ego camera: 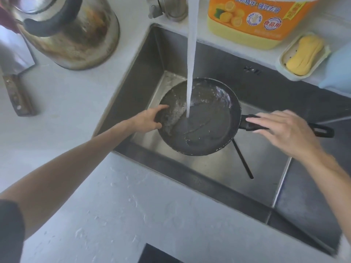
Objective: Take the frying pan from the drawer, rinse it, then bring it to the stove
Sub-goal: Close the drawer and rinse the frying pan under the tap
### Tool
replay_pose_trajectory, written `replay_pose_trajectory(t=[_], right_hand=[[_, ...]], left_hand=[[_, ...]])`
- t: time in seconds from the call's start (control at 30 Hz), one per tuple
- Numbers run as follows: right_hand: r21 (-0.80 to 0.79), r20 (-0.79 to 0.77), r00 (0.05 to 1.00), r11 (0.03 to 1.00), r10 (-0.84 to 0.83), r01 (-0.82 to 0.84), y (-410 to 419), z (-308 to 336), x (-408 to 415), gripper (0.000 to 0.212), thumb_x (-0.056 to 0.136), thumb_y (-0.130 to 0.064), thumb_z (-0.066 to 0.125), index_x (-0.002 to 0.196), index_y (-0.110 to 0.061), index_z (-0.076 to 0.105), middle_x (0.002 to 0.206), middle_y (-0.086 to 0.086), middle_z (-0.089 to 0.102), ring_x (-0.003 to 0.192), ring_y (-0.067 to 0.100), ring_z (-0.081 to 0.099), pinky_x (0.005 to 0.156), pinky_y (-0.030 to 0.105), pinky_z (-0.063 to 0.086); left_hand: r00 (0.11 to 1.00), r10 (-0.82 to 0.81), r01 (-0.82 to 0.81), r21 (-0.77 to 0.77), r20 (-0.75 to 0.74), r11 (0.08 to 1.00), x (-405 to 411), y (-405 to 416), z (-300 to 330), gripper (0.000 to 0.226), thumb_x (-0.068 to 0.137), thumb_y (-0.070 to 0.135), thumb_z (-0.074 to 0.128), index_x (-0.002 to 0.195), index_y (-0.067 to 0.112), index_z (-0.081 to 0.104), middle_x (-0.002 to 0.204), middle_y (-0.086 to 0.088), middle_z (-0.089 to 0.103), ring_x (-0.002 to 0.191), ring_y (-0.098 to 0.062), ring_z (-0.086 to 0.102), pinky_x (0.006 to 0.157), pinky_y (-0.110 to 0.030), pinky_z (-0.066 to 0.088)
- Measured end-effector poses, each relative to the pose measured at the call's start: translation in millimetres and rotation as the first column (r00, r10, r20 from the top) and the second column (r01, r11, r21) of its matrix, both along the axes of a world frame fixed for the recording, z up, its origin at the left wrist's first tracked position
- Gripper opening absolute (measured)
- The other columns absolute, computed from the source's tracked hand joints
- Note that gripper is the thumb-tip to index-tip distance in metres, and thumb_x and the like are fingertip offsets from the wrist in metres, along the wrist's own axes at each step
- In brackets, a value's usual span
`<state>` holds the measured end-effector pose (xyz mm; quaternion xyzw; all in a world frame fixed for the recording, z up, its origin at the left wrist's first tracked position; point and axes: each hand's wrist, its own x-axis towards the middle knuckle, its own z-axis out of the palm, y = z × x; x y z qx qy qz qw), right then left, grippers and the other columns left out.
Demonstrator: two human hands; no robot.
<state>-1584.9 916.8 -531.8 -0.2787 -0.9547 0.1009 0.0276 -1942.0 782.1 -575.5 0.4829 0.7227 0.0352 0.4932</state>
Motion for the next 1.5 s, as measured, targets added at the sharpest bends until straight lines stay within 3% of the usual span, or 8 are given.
replay_pose_trajectory(t=[0.17,0.33,0.47,0.73,0.87,1.1,1.27,1.5], right_hand=[[0.091,-0.131,0.986,0.989,-0.106,0.118,-25,-16,12,0.027,0.084,-0.022,0.065,0.110,-0.018,0.067,0.109,0.004,0.070,0.081,0.030,0.063,0.070,0.037,0.040],[-0.176,-0.182,0.918,0.930,-0.353,0.322,-48,-36,4,0.042,0.077,-0.019,0.072,0.117,-0.017,0.061,0.110,0.003,0.069,0.095,0.022,0.060,0.081,0.029,0.038],[-0.338,-0.012,0.900,0.849,-0.435,0.406,-56,-49,-8,0.054,0.074,-0.016,0.073,0.124,-0.017,0.054,0.104,0.014,0.067,0.092,0.036,0.063,0.079,0.044,0.050],[-0.726,0.175,0.875,0.541,-0.452,0.425,-37,-38,-10,0.041,0.077,-0.020,0.070,0.095,-0.043,0.041,0.077,-0.008,0.071,0.068,0.014,0.065,0.070,0.032,0.047],[-0.880,0.127,0.890,0.364,-0.439,0.305,-25,-31,-10,0.024,0.087,-0.026,0.060,0.105,-0.040,0.055,0.084,0.006,0.074,0.059,0.019,0.048,0.061,0.025,0.042],[-0.829,-0.034,0.813,0.470,-0.582,0.302,-23,-25,-14,0.018,0.088,-0.045,0.047,0.095,-0.052,0.062,0.077,-0.011,0.072,0.054,0.011,0.050,0.062,0.025,0.048],[-0.807,-0.051,0.794,0.494,-0.606,0.325,-22,-19,-8,0.029,0.090,-0.027,0.054,0.093,-0.055,0.060,0.071,-0.023,0.071,0.054,0.003,0.051,0.059,0.010,0.045],[-0.687,-0.006,0.819,0.597,-0.574,0.413,-18,-8,7,0.029,0.073,-0.061,0.059,0.101,-0.062,0.054,0.108,-0.017,0.068,0.104,0.002,0.060,0.095,0.024,0.043]], left_hand=[[0.985,0.139,-0.157,0.207,0.100,0.966,1,-12,-1,0.077,0.077,0.001,0.053,0.144,0.029,0.029,0.147,0.001,0.040,0.123,-0.024,0.051,0.105,-0.044,0.043],[0.989,0.147,-0.133,0.365,-0.010,0.922,-3,-18,14,0.079,0.082,-0.002,0.052,0.147,0.034,0.024,0.141,-0.002,0.046,0.098,-0.025,0.059,0.092,-0.038,0.050],[0.994,0.095,-0.053,0.514,-0.055,0.856,-4,-20,23,0.078,0.082,-0.010,0.050,0.146,0.029,0.029,0.123,-0.004,0.048,0.097,-0.027,0.057,0.087,-0.041,0.051],[0.988,0.060,0.047,0.655,-0.140,0.754,-5,-5,32,0.070,0.080,-0.014,0.044,0.142,0.018,0.037,0.123,-0.001,0.045,0.093,-0.018,0.048,0.084,-0.013,0.039],[0.988,0.089,0.028,0.712,-0.127,0.702,-5,1,26,0.061,0.081,-0.013,0.042,0.125,0.029,0.040,0.118,0.017,0.045,0.102,-0.016,0.046,0.091,-0.014,0.035],[0.975,0.205,-0.099,0.648,-0.090,0.755,0,2,25,0.026,0.087,0.007,0.049,0.096,0.017,0.027,0.085,-0.007,0.051,0.061,-0.018,0.047,0.060,-0.030,0.033],[0.840,0.436,-0.542,0.456,0.323,0.706,1,-1,32,0.011,0.091,0.027,0.037,0.089,0.037,0.040,0.089,0.013,0.061,0.082,-0.006,0.052,0.083,-0.036,0.044],[0.772,0.459,-0.508,-0.008,0.440,0.861,7,7,32,0.066,0.093,0.061,0.003,0.145,0.030,0.031,0.139,0.007,0.046,0.108,-0.005,0.053,0.105,-0.032,0.034]])
